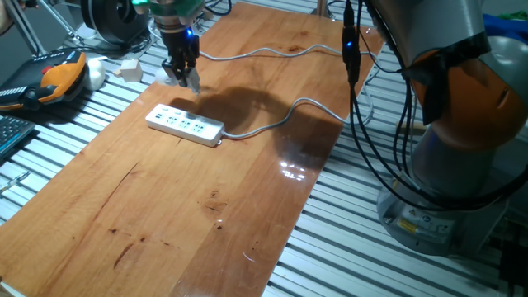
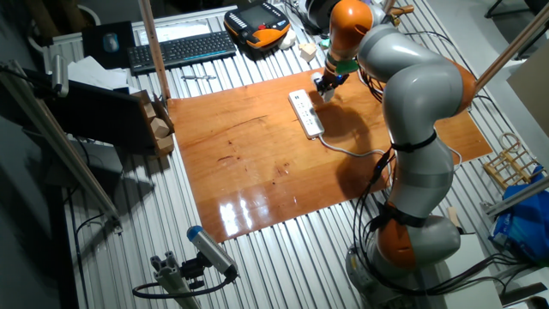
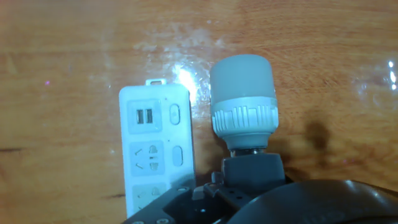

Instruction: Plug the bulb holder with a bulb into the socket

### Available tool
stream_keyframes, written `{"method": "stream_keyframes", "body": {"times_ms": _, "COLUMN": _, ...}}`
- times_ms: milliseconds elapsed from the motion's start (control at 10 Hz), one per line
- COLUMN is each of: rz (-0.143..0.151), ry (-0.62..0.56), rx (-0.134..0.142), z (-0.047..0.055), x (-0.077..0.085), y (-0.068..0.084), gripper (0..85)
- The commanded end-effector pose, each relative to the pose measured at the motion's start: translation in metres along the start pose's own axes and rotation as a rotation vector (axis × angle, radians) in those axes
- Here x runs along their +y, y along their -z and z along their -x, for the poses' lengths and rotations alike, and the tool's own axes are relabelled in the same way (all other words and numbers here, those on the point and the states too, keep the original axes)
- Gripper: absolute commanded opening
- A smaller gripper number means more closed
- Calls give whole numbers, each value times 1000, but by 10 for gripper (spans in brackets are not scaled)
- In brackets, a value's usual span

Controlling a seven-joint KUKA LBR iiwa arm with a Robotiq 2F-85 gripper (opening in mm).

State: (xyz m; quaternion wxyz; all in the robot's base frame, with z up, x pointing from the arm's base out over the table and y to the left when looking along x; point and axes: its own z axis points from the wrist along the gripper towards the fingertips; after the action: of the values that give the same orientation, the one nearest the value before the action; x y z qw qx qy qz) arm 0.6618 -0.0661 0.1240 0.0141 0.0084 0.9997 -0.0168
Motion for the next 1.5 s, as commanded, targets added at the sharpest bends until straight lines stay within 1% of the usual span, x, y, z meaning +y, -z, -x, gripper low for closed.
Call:
{"method": "stream_keyframes", "body": {"times_ms": 0, "rz": 0, "ry": 52, "rx": 6, "z": 0, "x": 0, "y": 0, "gripper": 0}}
{"method": "stream_keyframes", "body": {"times_ms": 200, "rz": -8, "ry": 199, "rx": 8, "z": 0, "x": -1, "y": 1, "gripper": 0}}
{"method": "stream_keyframes", "body": {"times_ms": 300, "rz": -8, "ry": 276, "rx": 10, "z": 1, "x": -1, "y": 1, "gripper": 0}}
{"method": "stream_keyframes", "body": {"times_ms": 400, "rz": -14, "ry": 334, "rx": 11, "z": 1, "x": -1, "y": 1, "gripper": 0}}
{"method": "stream_keyframes", "body": {"times_ms": 500, "rz": -19, "ry": 389, "rx": 6, "z": 1, "x": -2, "y": 1, "gripper": 0}}
{"method": "stream_keyframes", "body": {"times_ms": 600, "rz": -28, "ry": 439, "rx": -4, "z": 1, "x": -2, "y": 2, "gripper": 0}}
{"method": "stream_keyframes", "body": {"times_ms": 700, "rz": -28, "ry": 465, "rx": -21, "z": 1, "x": -2, "y": 2, "gripper": 0}}
{"method": "stream_keyframes", "body": {"times_ms": 800, "rz": -28, "ry": 467, "rx": -37, "z": 1, "x": -2, "y": 2, "gripper": 0}}
{"method": "stream_keyframes", "body": {"times_ms": 1000, "rz": -25, "ry": 466, "rx": -42, "z": 2, "x": -3, "y": 2, "gripper": 0}}
{"method": "stream_keyframes", "body": {"times_ms": 1400, "rz": -29, "ry": 466, "rx": -70, "z": 4, "x": -4, "y": 2, "gripper": 0}}
